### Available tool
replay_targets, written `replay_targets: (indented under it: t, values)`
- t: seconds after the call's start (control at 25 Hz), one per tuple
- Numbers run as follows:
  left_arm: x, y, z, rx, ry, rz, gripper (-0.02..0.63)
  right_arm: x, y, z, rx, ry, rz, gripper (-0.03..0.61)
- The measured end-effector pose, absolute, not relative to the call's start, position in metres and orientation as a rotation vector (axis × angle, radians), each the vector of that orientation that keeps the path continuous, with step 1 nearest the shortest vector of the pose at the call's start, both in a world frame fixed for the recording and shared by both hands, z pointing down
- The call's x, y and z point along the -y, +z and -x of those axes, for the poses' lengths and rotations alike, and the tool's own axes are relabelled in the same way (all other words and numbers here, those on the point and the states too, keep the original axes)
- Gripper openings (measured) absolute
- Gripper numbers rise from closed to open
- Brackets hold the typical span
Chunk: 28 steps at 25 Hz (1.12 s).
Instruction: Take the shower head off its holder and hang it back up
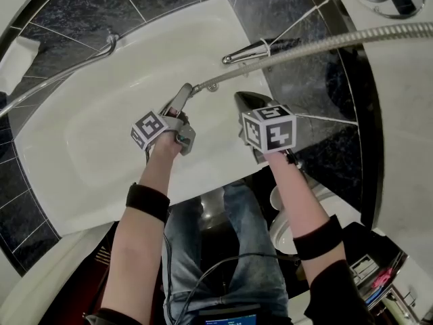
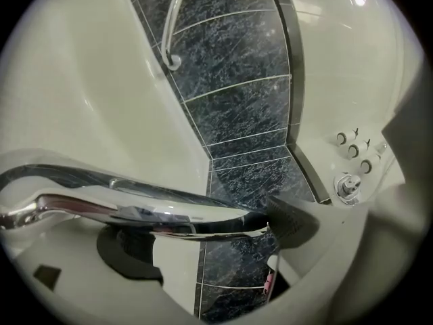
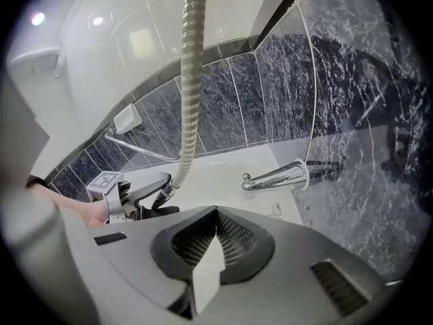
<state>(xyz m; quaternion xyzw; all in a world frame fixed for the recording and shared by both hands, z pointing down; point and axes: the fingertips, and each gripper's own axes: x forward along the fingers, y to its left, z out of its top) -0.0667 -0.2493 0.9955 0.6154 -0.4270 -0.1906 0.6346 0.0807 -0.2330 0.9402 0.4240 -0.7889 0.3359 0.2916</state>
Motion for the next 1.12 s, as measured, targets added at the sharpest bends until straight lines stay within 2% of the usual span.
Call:
replay_targets:
  t: [0.28, 0.6, 0.96, 1.12]
  values:
    - [0.247, 0.994, 0.062, 0.977, -0.415, -1.380, 0.494, 0.232, 0.936, -0.084, 2.100, 0.896, -1.132, 0.015]
    - [0.240, 0.996, 0.066, 0.998, -0.366, -1.321, 0.532, 0.232, 0.925, -0.085, 2.106, 0.898, -1.135, 0.015]
    - [0.232, 1.000, 0.065, 0.991, -0.330, -1.239, 0.528, 0.225, 0.924, -0.087, 2.093, 0.906, -1.141, 0.015]
    - [0.231, 0.995, 0.068, 0.993, -0.318, -1.221, 0.498, 0.227, 0.914, -0.082, 2.107, 0.897, -1.134, 0.015]
